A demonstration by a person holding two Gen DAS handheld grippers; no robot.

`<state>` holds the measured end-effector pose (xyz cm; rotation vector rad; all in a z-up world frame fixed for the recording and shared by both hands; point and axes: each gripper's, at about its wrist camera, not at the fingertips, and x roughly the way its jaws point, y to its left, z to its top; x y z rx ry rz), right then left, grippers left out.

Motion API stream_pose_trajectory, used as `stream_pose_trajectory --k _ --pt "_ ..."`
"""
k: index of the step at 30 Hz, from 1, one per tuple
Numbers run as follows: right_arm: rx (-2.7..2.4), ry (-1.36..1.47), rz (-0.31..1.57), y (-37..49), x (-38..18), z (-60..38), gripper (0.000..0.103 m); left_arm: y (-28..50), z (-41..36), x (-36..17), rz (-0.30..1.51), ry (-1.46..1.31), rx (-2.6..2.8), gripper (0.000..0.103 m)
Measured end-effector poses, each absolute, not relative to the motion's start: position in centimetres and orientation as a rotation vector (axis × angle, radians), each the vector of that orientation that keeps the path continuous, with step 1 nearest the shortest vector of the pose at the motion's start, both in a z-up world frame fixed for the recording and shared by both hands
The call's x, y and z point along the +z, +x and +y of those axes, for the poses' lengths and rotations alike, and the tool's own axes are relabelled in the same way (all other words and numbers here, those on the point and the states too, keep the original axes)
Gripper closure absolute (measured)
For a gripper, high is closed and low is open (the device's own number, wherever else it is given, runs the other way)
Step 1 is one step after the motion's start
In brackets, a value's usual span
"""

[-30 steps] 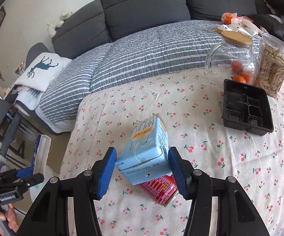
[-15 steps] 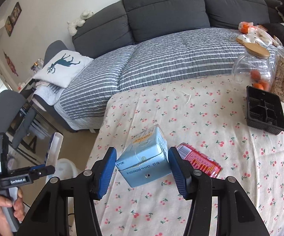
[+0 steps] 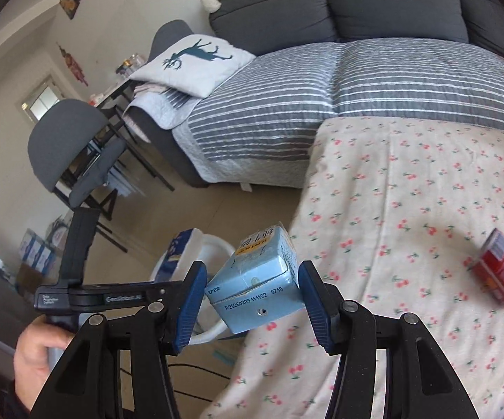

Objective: Collect trash
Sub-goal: 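Carry box and milk carton to the wastebasket and open both tools to drop them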

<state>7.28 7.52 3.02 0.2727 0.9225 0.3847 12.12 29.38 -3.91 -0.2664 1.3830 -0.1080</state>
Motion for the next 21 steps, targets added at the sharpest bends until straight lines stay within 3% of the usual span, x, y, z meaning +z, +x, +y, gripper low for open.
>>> stream_pose_trajectory --k 6,15,21 --pt "0.442 0.244 0.972 8.4 0.9 13.6 0.048 12.5 32.7 -4.3 1.404 -0.389 -0.018 0.036" --pt "0.473 0.220 0.989 10.1 -1.3 19.4 0.048 12.9 36.2 -1.5 1.270 -0.487 0.042 0.036" --pt "0.472 0.086 0.982 9.8 -2.9 22.3 0.042 13.9 35.6 -1.5 1.275 -0.459 0.024 0.036"
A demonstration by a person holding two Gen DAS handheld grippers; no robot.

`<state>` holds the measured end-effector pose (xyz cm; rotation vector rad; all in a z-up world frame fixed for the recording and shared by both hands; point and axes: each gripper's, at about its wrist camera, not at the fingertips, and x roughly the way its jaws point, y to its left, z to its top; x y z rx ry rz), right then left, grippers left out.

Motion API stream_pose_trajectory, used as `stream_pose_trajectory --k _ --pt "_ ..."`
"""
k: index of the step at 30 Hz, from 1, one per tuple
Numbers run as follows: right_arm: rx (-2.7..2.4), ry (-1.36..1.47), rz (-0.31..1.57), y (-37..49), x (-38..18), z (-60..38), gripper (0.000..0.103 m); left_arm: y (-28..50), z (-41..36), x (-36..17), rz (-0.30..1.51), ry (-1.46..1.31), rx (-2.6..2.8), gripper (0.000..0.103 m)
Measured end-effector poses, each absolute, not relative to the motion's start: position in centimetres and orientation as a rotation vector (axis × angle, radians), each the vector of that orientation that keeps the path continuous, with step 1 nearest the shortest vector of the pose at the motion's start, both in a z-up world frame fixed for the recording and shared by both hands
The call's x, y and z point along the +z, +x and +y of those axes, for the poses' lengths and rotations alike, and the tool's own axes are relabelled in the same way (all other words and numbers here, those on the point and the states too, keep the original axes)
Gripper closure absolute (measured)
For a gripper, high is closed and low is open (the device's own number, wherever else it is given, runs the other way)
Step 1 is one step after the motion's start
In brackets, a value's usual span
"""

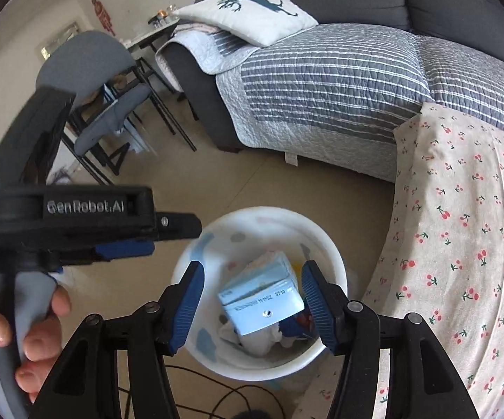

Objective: Collect trash
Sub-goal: 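Carry box and milk carton to the wastebasket and open both tools to drop them, then move both open tools back toward the red can and black tray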

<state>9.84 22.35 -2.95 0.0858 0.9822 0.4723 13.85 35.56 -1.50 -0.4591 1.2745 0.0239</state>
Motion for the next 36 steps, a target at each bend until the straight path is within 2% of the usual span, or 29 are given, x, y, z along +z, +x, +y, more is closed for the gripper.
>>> stream_pose_trajectory --k 7,20,36 --pt "0.466 0.091 1.038 9.2 -4.0 19.5 0.041 13.8 33.5 -0.9 1.271 -0.394 -0.022 0.036" --pt "0.397 0.030 1.039 6.8 -1.4 10.8 0.038 14.0 28.4 0.2 1.262 -0.309 -0.092 0.036" --pt "0.269 -0.059 1.053 4.4 1.6 -0.5 0.035 13.5 15.5 1.6 1.301 -0.190 -0.266 0.036"
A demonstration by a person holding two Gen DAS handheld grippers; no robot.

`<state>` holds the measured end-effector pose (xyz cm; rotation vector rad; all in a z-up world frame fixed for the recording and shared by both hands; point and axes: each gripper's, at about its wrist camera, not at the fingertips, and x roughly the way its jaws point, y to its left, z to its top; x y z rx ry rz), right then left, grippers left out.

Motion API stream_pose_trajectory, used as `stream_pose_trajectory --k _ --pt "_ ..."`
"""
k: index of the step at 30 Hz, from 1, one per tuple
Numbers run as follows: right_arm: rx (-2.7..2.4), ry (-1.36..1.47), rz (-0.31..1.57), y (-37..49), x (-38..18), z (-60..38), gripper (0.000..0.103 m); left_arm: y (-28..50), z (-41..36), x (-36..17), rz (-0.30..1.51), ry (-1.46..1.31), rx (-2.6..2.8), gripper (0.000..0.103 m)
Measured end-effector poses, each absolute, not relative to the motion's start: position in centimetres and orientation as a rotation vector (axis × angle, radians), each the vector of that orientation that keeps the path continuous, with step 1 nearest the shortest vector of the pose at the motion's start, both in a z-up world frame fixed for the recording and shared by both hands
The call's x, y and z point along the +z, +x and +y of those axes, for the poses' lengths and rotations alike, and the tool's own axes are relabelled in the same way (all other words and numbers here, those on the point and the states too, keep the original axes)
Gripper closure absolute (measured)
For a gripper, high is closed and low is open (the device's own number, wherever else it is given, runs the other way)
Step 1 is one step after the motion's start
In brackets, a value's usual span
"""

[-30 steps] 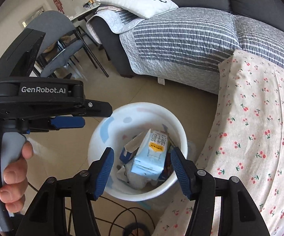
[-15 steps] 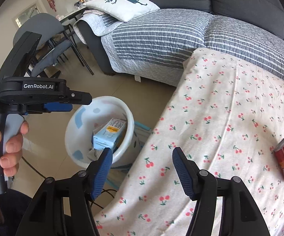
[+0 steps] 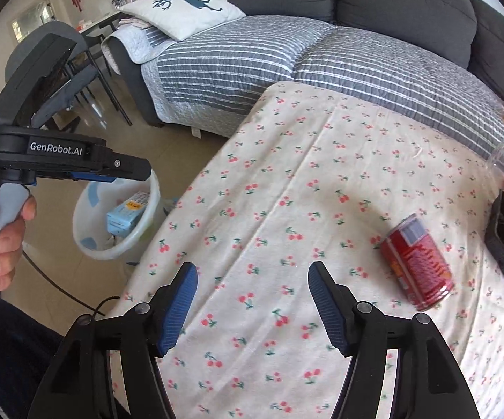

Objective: Collect trash
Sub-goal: 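Move both open tools back toward the red can and black tray, then grasp the red can with the left tool while the right tool grasps the black tray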

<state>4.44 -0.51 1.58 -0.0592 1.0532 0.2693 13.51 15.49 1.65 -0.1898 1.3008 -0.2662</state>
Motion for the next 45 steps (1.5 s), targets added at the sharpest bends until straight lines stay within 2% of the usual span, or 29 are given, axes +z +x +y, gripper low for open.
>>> stream_pose_trajectory --k 6,13,19,27,33,38,41,43,45 --pt "0.162 0.084 0.988 3.5 3.1 -9.2 0.030 12.8 8.7 1.1 1.364 -0.246 -0.403 0.036" --pt "-0.065 0.272 0.965 3.5 3.0 -20.1 0.030 12.2 1.1 -0.1 1.419 -0.276 -0.488 0.036" --pt "-0.230 0.267 0.972 3.1 2.7 -25.3 0.030 12.2 -3.6 -1.5 1.454 -0.301 -0.490 0.036" --pt "-0.340 0.359 0.975 2.7 2.8 -31.7 0.030 13.2 -6.1 -3.5 1.479 -0.386 -0.456 0.036" --pt "-0.421 0.639 0.972 2.1 0.2 -38.7 0.030 14.1 -7.3 -4.8 1.486 -0.417 -0.436 0.036" --pt "-0.387 0.838 0.947 2.7 -2.4 -40.4 0.031 14.1 -7.3 -4.8 1.464 -0.424 -0.427 0.038" --pt "-0.388 0.827 0.938 3.4 -2.9 -40.4 0.041 14.2 -7.3 -4.7 1.455 -0.413 -0.432 0.039" --pt "-0.378 0.825 0.938 3.9 -3.1 -40.4 0.054 14.3 -7.2 -4.5 1.448 -0.402 -0.436 0.041" --pt "-0.369 0.825 0.946 4.4 -3.5 -40.4 0.062 14.4 -7.1 -4.2 1.433 -0.378 -0.439 0.043"
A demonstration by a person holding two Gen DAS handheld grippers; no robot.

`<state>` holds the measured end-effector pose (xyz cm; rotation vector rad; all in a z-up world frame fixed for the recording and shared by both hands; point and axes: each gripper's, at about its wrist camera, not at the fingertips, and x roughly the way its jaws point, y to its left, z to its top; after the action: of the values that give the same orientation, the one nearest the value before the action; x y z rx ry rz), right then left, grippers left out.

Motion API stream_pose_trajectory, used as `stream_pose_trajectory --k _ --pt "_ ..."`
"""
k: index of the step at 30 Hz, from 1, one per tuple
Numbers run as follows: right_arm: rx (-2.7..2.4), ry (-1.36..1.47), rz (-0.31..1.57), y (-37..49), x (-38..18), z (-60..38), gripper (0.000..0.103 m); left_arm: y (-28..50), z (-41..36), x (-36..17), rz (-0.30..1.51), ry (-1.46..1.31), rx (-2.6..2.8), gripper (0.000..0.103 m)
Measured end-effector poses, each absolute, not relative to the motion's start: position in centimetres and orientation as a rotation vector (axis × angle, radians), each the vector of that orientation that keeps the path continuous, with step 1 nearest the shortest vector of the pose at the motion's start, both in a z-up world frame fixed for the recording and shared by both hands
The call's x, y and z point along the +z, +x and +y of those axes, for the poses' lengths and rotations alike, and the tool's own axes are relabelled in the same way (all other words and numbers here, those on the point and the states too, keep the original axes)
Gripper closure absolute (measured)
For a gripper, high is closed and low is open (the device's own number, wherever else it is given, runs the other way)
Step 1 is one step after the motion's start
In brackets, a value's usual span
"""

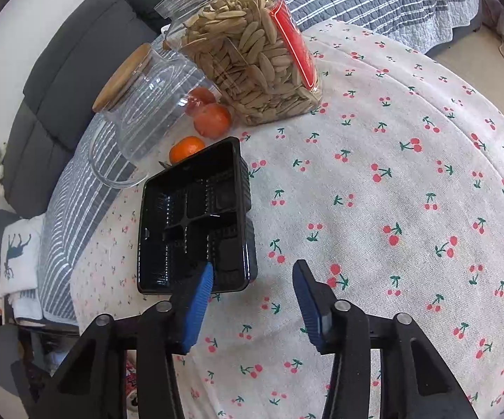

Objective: Collect trash
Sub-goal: 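Grasp the red can with the left tool while the right tool grasps the black tray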

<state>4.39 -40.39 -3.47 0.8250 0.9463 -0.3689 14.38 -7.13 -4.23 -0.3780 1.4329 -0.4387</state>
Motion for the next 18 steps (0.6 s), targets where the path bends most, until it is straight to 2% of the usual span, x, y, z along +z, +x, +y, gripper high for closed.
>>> stream_pose_trajectory --k 7,18 --pt "-0.359 0.777 0.979 5.9 -4.5 -40.1 0.093 14.4 -6.4 -3.6 1.408 -0.353 -0.454 0.044" --pt "-0.316 0.815 0.965 5.4 -3.8 -39.0 0.096 14.4 -5.7 -2.0 1.349 -0.289 -0.461 0.045"
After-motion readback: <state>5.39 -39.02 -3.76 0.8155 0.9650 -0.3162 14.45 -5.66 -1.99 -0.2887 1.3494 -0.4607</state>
